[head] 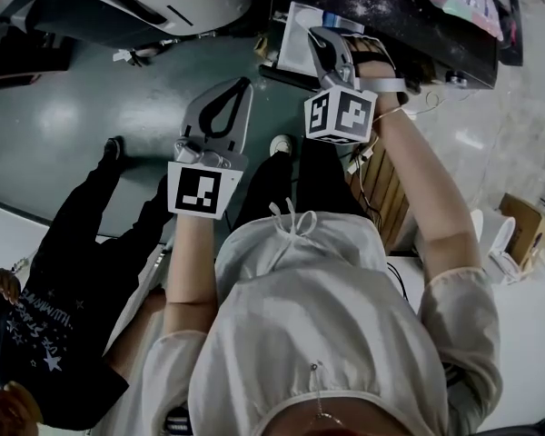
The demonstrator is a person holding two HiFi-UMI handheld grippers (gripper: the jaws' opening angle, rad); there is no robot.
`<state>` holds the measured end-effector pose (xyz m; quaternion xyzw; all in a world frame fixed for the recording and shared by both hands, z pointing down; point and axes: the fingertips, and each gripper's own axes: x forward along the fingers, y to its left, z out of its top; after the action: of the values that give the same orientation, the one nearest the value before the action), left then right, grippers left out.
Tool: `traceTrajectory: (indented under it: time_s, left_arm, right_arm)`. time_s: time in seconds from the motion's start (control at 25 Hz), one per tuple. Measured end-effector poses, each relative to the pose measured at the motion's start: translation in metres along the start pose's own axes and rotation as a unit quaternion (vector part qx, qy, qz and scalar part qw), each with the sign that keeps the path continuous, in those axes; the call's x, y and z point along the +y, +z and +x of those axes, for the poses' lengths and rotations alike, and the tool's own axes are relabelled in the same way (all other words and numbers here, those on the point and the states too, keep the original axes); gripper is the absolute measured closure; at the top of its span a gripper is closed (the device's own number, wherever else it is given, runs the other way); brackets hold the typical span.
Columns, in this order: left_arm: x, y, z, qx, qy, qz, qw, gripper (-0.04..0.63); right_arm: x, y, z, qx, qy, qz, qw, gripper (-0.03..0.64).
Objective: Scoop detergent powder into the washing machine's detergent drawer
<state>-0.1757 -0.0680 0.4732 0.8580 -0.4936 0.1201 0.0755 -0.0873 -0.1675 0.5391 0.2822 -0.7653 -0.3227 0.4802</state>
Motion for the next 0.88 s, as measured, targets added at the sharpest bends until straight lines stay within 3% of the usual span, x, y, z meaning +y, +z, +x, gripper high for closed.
traceTrajectory:
  time_s: [0.2, 0.36, 0.56, 0.72, 0.88]
  left_arm:
    - [-0.002, 0.003, -0.004, -0.001, -0.001, 0.003, 1.0, 0.574]
    - [-0.001, 0.007, -0.004, 0.0, 0.001, 0.006, 1.0, 0.574]
    - [0.001, 0.024, 0.0, -0.003, 0.005, 0.016, 0.9999, 0.574]
    - [0.005, 0.047, 0.004, -0.011, 0.014, 0.025, 0.9995, 0.574]
    - [0.007, 0.076, 0.009, -0.024, 0.022, 0.042, 0.9986, 0.574]
  right_arm:
    - [0.0, 0.002, -0.004, 0.0, 0.009, 0.022, 1.0, 0.604]
    - [-0.003, 0.002, -0.01, -0.008, 0.045, 0.151, 0.987, 0.604]
    - [-0.028, 0.003, -0.027, -0.037, 0.051, 0.309, 0.949, 0.604]
    - [-0.056, 0.004, -0.05, -0.08, 0.038, 0.421, 0.903, 0.604]
    - [-0.086, -0.001, -0.078, -0.122, 0.012, 0.495, 0.86, 0.606]
